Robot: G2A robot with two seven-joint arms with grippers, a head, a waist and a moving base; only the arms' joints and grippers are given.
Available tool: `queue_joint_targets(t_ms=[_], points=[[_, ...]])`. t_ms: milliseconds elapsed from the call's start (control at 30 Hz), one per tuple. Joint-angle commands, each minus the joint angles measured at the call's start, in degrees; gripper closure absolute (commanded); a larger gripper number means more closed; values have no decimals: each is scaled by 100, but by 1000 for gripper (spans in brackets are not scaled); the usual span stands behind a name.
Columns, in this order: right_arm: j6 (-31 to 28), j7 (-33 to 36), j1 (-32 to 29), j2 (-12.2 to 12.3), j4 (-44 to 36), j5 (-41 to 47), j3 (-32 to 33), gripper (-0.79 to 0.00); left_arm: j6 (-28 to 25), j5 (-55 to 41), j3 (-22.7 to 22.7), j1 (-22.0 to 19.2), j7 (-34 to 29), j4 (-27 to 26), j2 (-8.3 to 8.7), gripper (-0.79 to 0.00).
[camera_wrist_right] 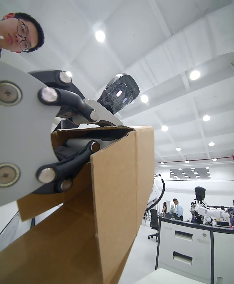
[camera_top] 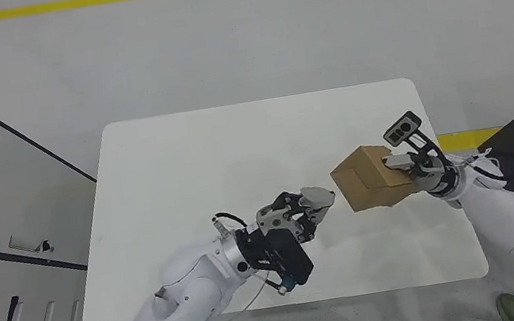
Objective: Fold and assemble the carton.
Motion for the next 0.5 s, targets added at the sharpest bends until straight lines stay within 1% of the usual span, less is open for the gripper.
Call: queue_joint_targets(t_ms=[0, 300, 367, 433, 467], points=[[-9, 0, 52, -9, -67, 102, -85, 0, -53, -20, -80, 39, 85, -15, 23, 0], [-77, 0, 203, -7, -114, 288, -278, 0, -124, -146, -356, 167, 286, -37, 90, 0], [-157, 0, 226, 0, -3, 270, -269, 0, -139, -163, -404, 194, 310, -48, 104, 0], [-157, 0, 226, 0, -3, 270, -269, 0, -163, -58, -438, 208, 210, -49, 118, 0], [-157, 0, 226, 0, -3, 270, -269, 0, -160, 8, -439, 214, 125, -56, 122, -148]])
